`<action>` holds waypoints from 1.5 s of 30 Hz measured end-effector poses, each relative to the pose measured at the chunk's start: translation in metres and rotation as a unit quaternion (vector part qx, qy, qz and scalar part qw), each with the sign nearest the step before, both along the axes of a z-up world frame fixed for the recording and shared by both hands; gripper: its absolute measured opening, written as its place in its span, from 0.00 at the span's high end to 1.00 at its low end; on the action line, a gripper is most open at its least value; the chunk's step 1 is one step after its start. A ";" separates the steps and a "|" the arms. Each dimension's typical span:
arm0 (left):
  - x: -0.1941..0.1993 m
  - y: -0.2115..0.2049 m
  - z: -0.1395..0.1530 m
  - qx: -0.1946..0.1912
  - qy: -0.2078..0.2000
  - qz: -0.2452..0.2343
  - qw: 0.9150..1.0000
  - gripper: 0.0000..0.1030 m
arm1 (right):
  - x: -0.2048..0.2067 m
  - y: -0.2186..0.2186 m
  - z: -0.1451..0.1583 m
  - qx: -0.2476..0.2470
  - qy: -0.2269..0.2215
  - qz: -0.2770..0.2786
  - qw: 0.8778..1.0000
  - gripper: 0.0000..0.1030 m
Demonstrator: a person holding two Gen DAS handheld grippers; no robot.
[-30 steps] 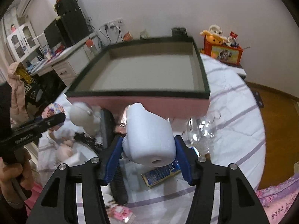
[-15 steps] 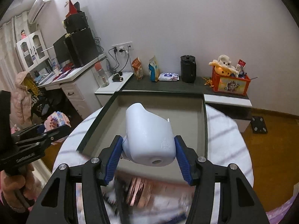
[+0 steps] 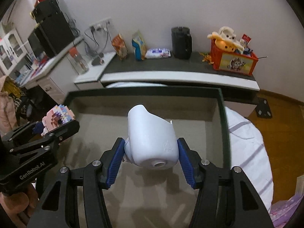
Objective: Organize rigid objects
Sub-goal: 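Lift both held items over the box and open both tools inside it, then withdraw both open tools from the box back over the table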
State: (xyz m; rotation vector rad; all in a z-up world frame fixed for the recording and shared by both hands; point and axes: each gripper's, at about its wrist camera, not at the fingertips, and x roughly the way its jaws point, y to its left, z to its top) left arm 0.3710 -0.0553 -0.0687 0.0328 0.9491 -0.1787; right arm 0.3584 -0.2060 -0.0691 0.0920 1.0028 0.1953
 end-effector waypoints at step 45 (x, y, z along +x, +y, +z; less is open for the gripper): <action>-0.303 0.042 0.066 0.014 -0.095 0.051 0.994 0.00 | -0.299 -0.023 0.056 0.001 -0.084 -0.073 0.994 0.17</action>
